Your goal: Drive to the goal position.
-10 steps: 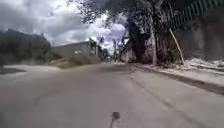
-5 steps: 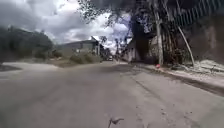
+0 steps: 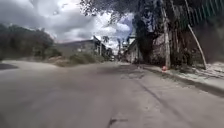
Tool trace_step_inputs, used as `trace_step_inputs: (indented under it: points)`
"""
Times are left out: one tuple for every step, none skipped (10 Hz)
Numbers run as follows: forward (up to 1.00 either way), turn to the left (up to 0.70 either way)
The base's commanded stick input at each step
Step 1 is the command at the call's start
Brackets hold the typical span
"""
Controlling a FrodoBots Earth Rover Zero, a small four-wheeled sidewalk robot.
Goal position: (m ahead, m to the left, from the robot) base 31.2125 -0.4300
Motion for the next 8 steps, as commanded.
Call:
trace_step_inputs:
  points:
    - [1.0, 0.0]
    - [1.0, -0.01]
    - [1.0, -0.04]
    - [1.0, -0.01]
    - [1.0, 0.0]
    - [1.0, -0.11]
    - [1.0, -0.37]
    - [1.0, -0.4]
